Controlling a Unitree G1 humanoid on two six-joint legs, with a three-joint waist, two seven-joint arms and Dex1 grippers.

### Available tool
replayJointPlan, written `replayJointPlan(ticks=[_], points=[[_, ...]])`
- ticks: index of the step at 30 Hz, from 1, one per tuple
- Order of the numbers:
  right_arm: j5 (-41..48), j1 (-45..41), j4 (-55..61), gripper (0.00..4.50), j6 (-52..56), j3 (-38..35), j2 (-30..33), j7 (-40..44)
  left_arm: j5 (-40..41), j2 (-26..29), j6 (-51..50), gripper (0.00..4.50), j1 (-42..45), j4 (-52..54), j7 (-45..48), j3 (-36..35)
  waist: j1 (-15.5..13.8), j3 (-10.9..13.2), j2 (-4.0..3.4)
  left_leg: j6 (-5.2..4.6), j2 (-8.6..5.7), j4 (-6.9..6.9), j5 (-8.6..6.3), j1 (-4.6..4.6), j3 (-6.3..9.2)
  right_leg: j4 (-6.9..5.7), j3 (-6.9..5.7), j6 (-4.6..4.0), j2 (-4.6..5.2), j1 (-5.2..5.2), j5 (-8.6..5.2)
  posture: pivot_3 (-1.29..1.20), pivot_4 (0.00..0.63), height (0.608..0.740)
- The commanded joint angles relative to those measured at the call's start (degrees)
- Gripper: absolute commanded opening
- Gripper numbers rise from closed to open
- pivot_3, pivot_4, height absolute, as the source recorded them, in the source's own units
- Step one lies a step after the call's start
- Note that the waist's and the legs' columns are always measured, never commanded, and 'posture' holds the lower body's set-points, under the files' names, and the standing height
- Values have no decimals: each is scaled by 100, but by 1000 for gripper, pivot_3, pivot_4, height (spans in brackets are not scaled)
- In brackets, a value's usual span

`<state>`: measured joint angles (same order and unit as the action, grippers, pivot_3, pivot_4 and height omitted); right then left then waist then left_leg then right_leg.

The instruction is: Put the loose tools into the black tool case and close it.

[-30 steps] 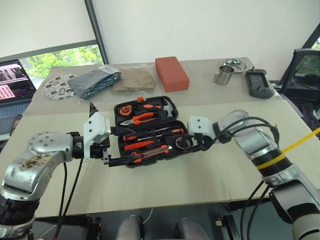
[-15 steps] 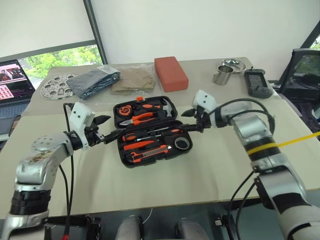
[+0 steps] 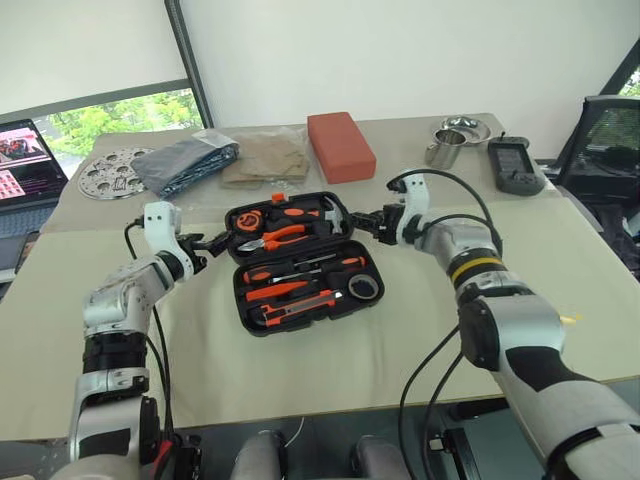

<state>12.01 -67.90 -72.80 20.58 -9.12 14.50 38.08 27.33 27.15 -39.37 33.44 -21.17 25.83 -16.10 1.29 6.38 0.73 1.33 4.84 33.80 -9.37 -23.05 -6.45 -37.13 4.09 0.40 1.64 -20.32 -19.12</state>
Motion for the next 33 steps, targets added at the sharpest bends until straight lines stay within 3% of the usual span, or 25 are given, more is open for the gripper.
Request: replayJointPlan(ticks=[1, 6, 9, 26, 33], points=[[9, -243, -114, 2849, -109, -183, -118, -189, 66, -7, -1, 4500, 203, -3, -106, -195, 14, 0, 0, 1, 0, -2, 0, -1, 0, 0, 0, 0, 0, -1, 0, 0, 150, 736], [-25, -302, -199, 1300, -138, -250, -258, -279, 2, -33, -1, 4500, 130, 78, -149, -172, 32, 0, 0, 22, 0, -5, 11, -1, 2, 0, -3, 0, 0, 0, 0, 0, 150, 736], [-39, -297, -224, 95, -120, -288, -305, -317, -50, -14, 51, 4500, 56, 97, -170, -157, 90, 0, 0, 25, 0, -8, 12, -1, 2, 0, -3, 0, 0, 0, 0, 0, 150, 736], [-433, 155, 9, 95, -2, -13, -63, 94, -282, -270, 334, 4500, -27, -229, -112, 44, 122, 0, 0, 33, 0, -15, 14, 8, 1, 1, -2, 1, -1, 3, 0, 0, 150, 736], [-433, 383, 180, 95, 503, 100, -31, 745, -372, -374, 522, 4500, 99, -506, -21, 176, 120, 0, 0, 34, 1, -14, 15, 12, 0, 1, -3, 1, -2, 6, 0, 0, 150, 736]])
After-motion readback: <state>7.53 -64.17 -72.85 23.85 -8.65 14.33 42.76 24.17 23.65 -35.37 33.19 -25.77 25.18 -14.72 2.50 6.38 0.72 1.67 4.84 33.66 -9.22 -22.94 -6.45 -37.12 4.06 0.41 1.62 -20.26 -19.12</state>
